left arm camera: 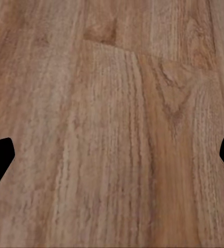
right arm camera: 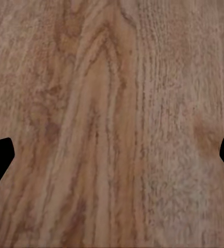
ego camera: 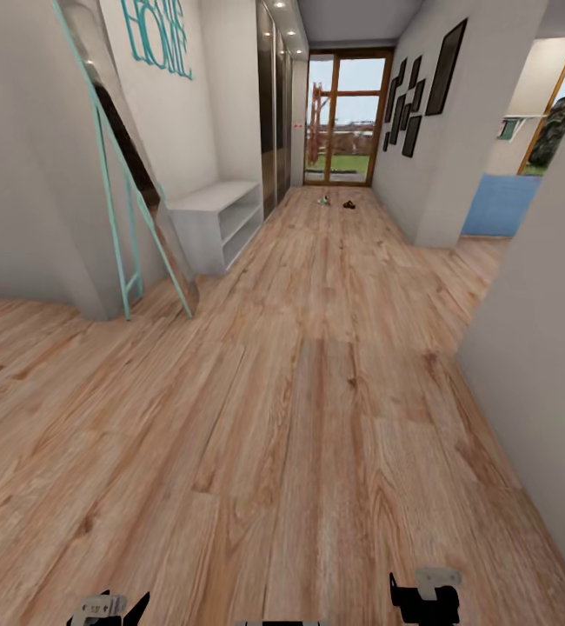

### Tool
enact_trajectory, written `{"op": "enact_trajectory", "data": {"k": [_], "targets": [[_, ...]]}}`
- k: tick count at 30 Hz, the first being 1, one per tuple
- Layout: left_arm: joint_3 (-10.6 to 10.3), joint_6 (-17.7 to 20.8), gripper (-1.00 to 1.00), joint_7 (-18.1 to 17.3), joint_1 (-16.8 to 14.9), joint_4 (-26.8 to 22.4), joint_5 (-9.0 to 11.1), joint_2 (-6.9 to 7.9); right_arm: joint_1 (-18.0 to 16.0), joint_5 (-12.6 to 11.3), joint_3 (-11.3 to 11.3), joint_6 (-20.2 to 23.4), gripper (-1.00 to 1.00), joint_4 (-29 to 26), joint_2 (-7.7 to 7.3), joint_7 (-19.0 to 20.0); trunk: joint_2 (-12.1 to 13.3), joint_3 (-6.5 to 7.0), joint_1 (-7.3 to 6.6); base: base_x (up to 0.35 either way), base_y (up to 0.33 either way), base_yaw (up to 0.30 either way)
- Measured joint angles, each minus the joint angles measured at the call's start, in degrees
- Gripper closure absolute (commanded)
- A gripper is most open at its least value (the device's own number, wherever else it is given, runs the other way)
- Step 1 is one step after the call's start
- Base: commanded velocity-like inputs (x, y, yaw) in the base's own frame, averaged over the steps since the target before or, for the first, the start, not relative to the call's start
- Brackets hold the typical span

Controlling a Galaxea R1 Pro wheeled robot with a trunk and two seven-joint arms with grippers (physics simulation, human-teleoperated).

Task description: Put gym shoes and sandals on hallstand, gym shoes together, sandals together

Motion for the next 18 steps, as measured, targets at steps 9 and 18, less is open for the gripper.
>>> {"op": "enact_trajectory", "data": {"k": [9, 18], "targets": [[0.00, 0.01, -1.00, 0.01, 0.00, 0.00, -0.06, 0.00, 0.02, 0.00, -0.02, 0.00, -1.00, 0.00, 0.00, 0.00, 0.00, 0.02, 0.00, 0.338, 0.000, 0.000], [0.00, -0.04, -1.00, 0.01, -0.01, 0.01, 0.03, 0.00, 0.03, -0.08, -0.13, 0.00, -1.00, -0.09, 0.08, -0.08, 0.00, 0.06, 0.00, 0.338, 0.000, -0.088]]}}
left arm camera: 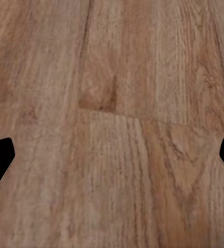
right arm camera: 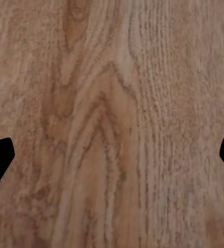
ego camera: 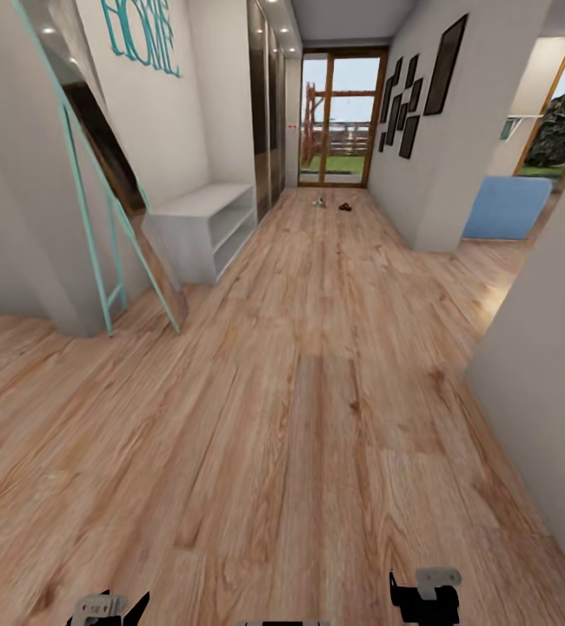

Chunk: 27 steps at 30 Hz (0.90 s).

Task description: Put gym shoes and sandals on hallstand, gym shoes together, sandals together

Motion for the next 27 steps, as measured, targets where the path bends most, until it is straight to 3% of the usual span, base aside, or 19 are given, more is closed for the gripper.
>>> {"op": "enact_trajectory", "data": {"k": [7, 27], "targets": [[0.03, -0.02, -1.00, -0.03, 0.00, 0.00, 0.04, 0.01, -0.02, -0.01, -0.02, 0.00, -1.00, 0.01, 0.01, -0.09, 0.00, 0.20, 0.00, 0.338, 0.000, -0.190], [0.00, -0.03, -1.00, -0.04, 0.01, -0.01, -0.03, 0.00, 0.00, -0.01, -0.03, 0.00, -1.00, 0.05, 0.00, -0.19, 0.00, 0.24, 0.00, 0.338, 0.000, -0.008]]}}
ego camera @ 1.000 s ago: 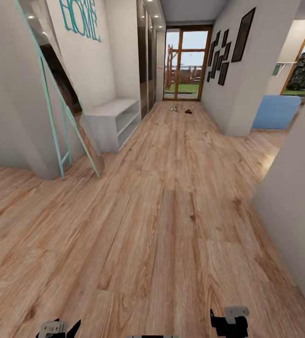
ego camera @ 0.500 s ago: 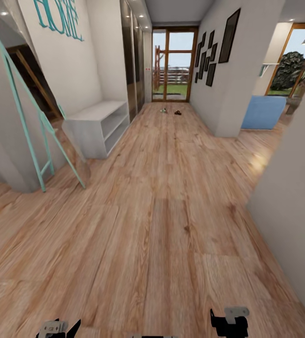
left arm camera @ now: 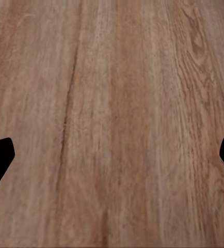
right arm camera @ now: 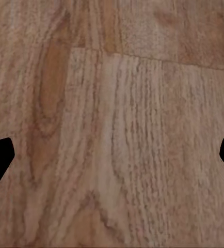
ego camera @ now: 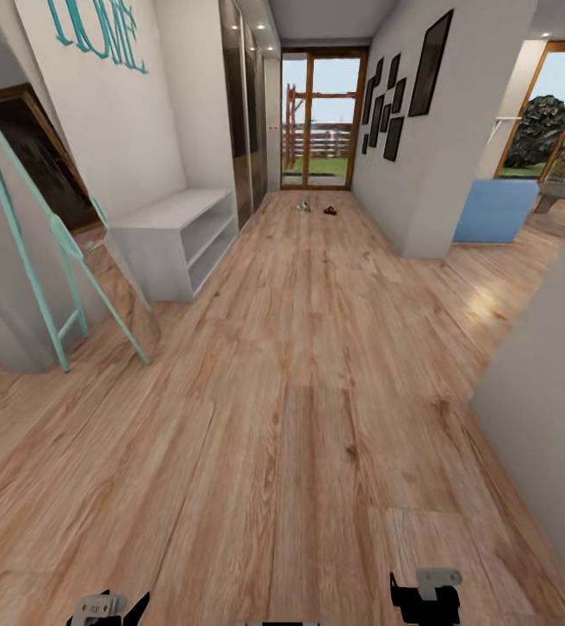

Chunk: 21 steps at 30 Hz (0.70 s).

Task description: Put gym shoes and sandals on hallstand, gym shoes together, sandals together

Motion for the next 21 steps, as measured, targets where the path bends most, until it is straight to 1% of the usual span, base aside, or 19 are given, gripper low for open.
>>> {"op": "enact_trajectory", "data": {"k": [21], "targets": [[0.00, 0.00, -1.00, 0.04, 0.00, 0.00, -0.02, 0.00, 0.01, 0.00, 0.00, 0.00, -1.00, 0.04, -0.07, -0.05, 0.00, 0.00, 0.00, 0.338, 0.000, 0.000]]}}
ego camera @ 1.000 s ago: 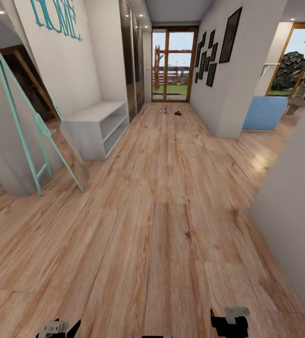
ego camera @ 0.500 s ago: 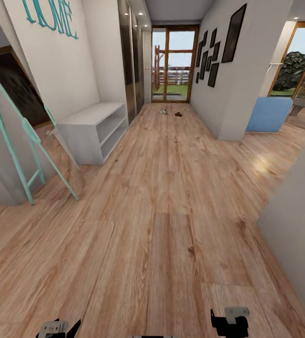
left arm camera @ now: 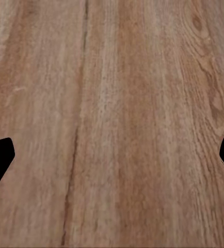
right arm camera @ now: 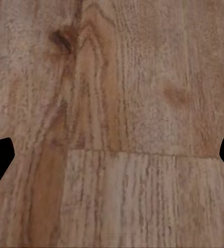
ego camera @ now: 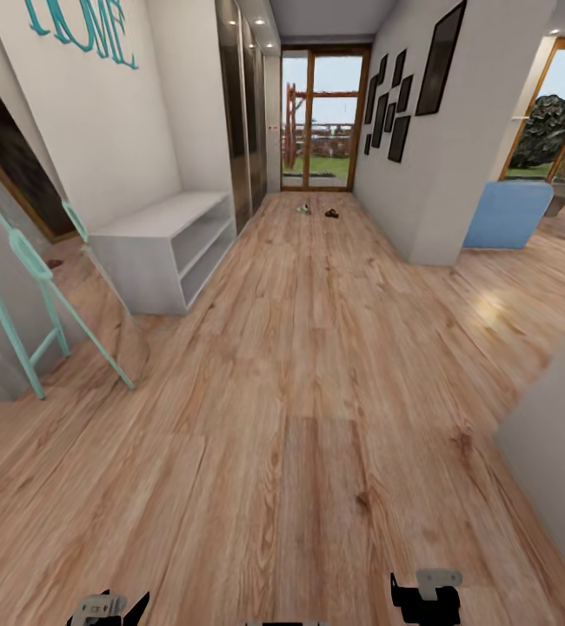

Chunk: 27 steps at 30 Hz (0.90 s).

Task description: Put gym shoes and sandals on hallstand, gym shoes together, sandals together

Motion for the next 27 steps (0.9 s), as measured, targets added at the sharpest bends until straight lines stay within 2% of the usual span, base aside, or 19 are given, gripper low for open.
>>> {"op": "enact_trajectory", "data": {"k": [10, 17, 27], "targets": [[0.00, 0.00, -1.00, 0.01, 0.00, 0.00, -0.01, 0.00, 0.04, 0.00, -0.03, 0.05, -1.00, 0.00, -0.09, 0.08, 0.00, 0.00, 0.00, 0.338, 0.000, 0.000], [0.00, 0.00, -1.00, 0.01, 0.00, 0.00, -0.01, 0.00, 0.04, -0.09, -0.10, 0.01, -1.00, -0.06, -0.98, 0.05, 0.00, 0.00, 0.00, 0.338, 0.000, 0.000], [0.00, 0.00, -1.00, 0.01, 0.00, 0.00, -0.09, 0.00, 0.04, -0.08, -0.09, 0.00, -1.00, -0.08, -1.05, -0.01, 0.00, 0.00, 0.00, 0.338, 0.000, 0.000]]}}
